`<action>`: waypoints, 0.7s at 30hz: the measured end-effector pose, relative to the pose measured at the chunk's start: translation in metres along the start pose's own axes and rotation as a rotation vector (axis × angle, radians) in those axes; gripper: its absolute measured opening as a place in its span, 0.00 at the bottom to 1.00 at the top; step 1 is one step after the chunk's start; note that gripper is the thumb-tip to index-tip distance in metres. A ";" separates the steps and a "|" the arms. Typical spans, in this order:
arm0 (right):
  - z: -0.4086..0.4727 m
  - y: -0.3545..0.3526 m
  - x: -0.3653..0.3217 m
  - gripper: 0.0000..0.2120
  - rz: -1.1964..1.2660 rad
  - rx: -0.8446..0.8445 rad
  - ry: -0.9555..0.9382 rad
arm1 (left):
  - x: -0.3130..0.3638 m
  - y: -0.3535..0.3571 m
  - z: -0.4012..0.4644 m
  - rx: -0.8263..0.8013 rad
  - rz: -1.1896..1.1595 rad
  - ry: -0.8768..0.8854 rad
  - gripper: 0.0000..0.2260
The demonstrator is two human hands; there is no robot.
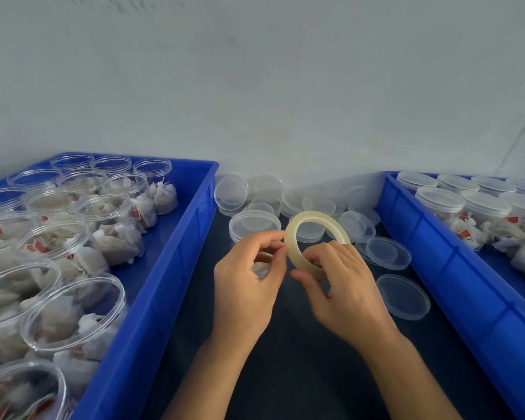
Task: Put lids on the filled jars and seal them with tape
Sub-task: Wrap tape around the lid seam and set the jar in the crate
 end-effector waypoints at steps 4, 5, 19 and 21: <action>0.001 -0.002 -0.003 0.11 0.014 -0.010 -0.005 | 0.001 0.002 -0.001 -0.024 0.025 0.033 0.17; 0.001 -0.002 -0.003 0.11 0.017 -0.011 -0.005 | 0.000 0.002 -0.002 -0.030 0.031 0.032 0.17; 0.002 -0.003 -0.006 0.13 -0.009 0.057 0.020 | -0.003 0.007 -0.005 -0.073 -0.009 -0.007 0.15; 0.002 -0.004 -0.004 0.13 -0.012 0.058 0.030 | -0.003 0.008 -0.006 -0.081 -0.033 -0.005 0.12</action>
Point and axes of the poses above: each hand's wrist, its own z-axis towards the middle knuckle, its own y-axis out of the palm, x = y × z, the point moved 6 cm from there along z, towards the middle knuckle, and after that the axes turned 3 degrees about x, right-handed, at the moved point
